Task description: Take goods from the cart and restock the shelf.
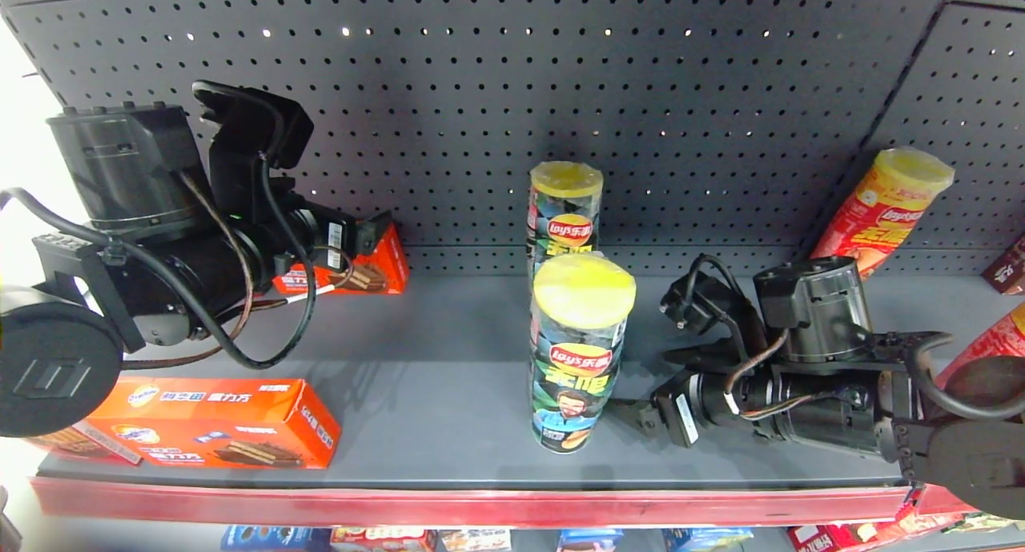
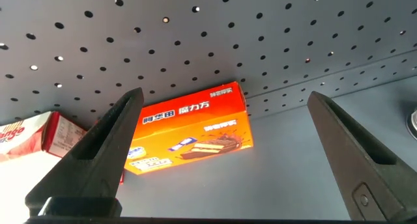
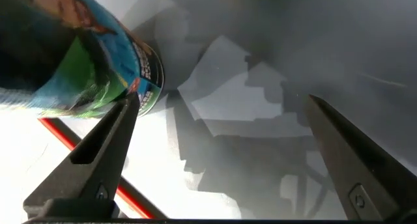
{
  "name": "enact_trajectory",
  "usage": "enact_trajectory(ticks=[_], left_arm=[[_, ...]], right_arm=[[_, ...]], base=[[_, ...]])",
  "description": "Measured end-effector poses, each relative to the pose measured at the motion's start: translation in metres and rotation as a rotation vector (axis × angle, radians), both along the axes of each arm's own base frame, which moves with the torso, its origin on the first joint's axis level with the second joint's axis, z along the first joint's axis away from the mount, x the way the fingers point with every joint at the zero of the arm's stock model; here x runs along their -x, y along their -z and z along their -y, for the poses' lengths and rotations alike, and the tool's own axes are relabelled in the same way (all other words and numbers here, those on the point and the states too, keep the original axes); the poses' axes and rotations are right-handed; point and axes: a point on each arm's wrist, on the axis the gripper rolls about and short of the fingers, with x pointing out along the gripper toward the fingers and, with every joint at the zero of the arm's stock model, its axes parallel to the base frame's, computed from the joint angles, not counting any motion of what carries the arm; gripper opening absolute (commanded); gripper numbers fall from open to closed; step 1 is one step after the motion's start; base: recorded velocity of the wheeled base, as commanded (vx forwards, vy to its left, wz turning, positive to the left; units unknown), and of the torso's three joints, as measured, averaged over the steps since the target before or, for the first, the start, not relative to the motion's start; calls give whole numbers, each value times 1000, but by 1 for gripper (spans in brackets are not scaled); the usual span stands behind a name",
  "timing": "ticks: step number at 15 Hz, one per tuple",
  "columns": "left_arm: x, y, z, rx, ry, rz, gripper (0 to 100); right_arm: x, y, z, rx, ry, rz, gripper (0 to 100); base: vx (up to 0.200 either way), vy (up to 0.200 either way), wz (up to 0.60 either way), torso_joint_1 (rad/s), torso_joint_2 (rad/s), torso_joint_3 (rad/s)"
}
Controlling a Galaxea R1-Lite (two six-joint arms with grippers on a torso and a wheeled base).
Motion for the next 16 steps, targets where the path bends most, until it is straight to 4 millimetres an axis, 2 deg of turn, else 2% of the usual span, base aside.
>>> enact_trajectory(ticks=[2,4,6,9,12,16], left_arm=[[6,-4,-3,3,-3,9,100],[23,-14,-9,12,2,38,100],[50,-26,-15,28,17,85,100],[99,-32,-24,49,52,139,100],[153,-23,-36,69,103,185,100],[211,10,-56,69,157,225,100]], right_arm=[[4,-7,7,-18,12,24,100],[17,-25,20,-58,25,76,100],[38,-44,36,-105,31,141,100],[76,-62,63,-164,30,225,100],[118,-60,94,-205,33,284,100],[168,-37,130,-241,68,348,100]], base=[[0,0,0,0,0,0],[0,0,0,0,0,0],[0,0,0,0,0,0],[0,0,0,0,0,0],[0,0,0,0,0,0],[0,0,0,0,0,0]])
